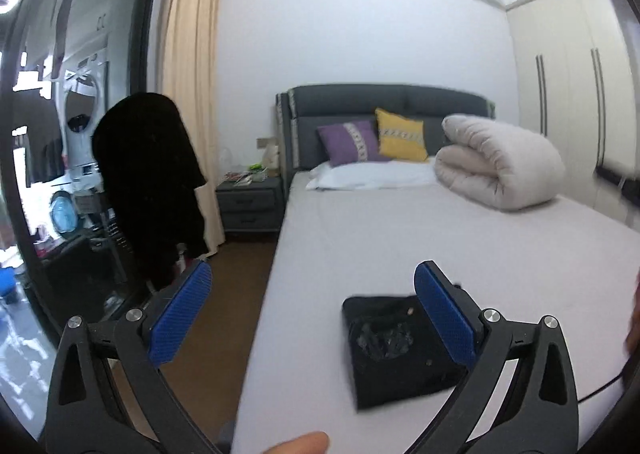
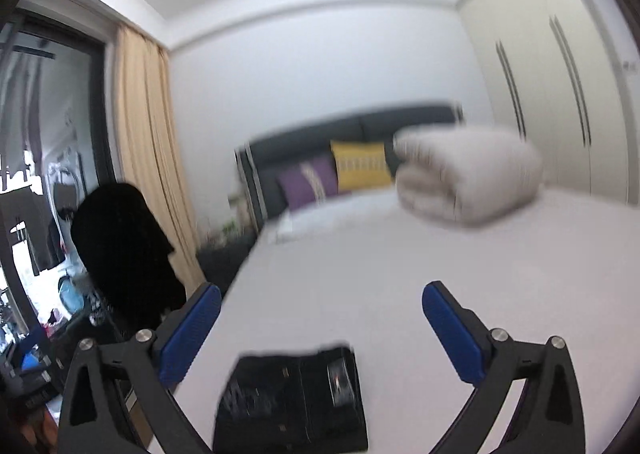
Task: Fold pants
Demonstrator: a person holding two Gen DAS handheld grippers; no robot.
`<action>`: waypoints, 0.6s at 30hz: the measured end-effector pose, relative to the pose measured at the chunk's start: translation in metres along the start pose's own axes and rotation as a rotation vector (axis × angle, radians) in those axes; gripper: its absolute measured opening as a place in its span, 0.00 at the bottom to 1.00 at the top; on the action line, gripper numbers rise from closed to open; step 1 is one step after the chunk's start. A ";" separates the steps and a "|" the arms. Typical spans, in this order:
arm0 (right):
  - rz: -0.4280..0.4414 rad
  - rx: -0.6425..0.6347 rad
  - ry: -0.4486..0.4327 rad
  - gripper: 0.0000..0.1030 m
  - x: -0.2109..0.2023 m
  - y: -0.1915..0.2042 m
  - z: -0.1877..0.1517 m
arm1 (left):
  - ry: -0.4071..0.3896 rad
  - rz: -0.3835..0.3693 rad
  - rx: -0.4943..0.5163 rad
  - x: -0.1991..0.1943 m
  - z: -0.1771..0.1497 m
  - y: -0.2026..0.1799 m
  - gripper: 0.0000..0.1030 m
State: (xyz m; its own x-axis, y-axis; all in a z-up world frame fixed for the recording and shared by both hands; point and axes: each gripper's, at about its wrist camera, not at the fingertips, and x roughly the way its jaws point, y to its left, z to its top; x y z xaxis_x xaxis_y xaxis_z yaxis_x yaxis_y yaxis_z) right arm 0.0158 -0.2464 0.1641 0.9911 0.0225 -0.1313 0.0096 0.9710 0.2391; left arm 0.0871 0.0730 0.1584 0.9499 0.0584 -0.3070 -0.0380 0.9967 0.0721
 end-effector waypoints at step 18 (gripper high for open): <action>-0.105 -0.009 0.309 1.00 -0.048 0.015 -0.069 | 0.414 -0.038 -0.087 -0.007 -0.091 -0.002 1.00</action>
State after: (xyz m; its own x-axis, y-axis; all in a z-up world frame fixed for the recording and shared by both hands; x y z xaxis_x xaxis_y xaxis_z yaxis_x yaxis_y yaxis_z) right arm -0.0407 -0.2168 0.1077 0.8974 -0.0078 -0.4412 0.1068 0.9739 0.2000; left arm 0.0527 0.0755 0.0737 0.7470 0.0221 -0.6645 -0.0483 0.9986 -0.0212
